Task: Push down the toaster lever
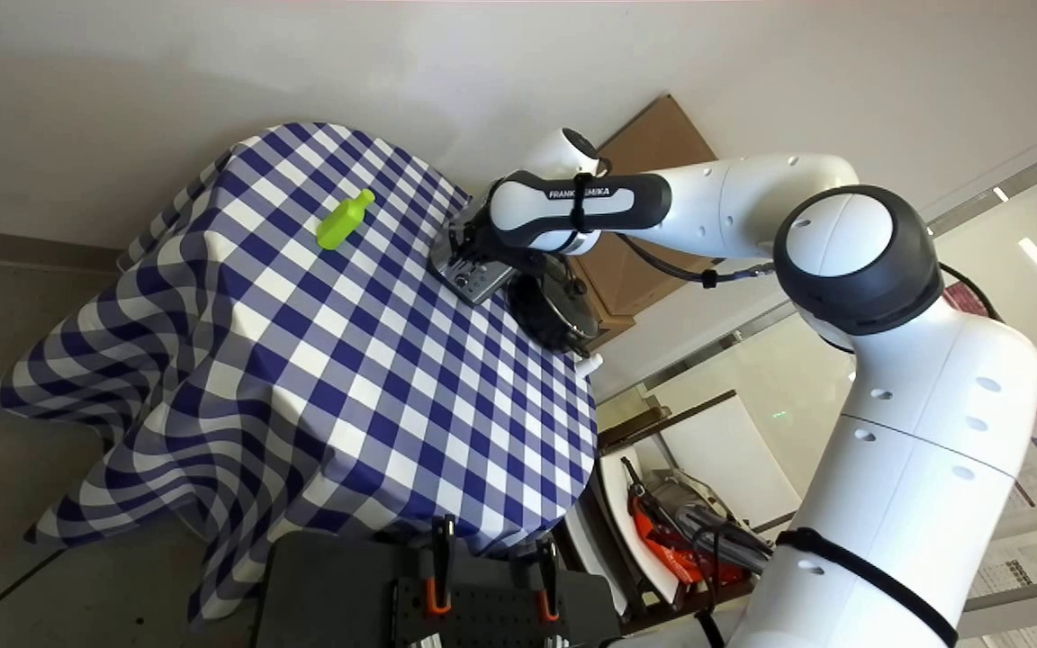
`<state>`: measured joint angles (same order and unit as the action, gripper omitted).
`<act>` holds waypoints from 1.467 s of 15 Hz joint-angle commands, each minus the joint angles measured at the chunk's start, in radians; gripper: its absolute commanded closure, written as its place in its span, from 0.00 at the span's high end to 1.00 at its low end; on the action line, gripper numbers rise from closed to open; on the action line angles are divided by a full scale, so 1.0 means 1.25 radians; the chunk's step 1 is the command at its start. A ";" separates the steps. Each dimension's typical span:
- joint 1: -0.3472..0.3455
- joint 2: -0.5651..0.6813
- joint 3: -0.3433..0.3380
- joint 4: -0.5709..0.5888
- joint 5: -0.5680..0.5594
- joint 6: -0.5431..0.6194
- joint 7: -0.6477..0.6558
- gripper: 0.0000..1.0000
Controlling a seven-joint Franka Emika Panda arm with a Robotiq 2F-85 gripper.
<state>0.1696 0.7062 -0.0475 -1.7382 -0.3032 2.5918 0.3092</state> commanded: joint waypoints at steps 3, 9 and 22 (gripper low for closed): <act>-0.023 0.041 0.007 0.037 0.077 0.008 -0.065 0.00; -0.044 0.039 0.029 0.036 0.134 0.004 -0.096 0.00; -0.110 0.112 0.084 0.107 0.254 -0.031 -0.173 0.00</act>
<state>0.0607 0.7914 0.0423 -1.6497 -0.0279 2.5492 0.1518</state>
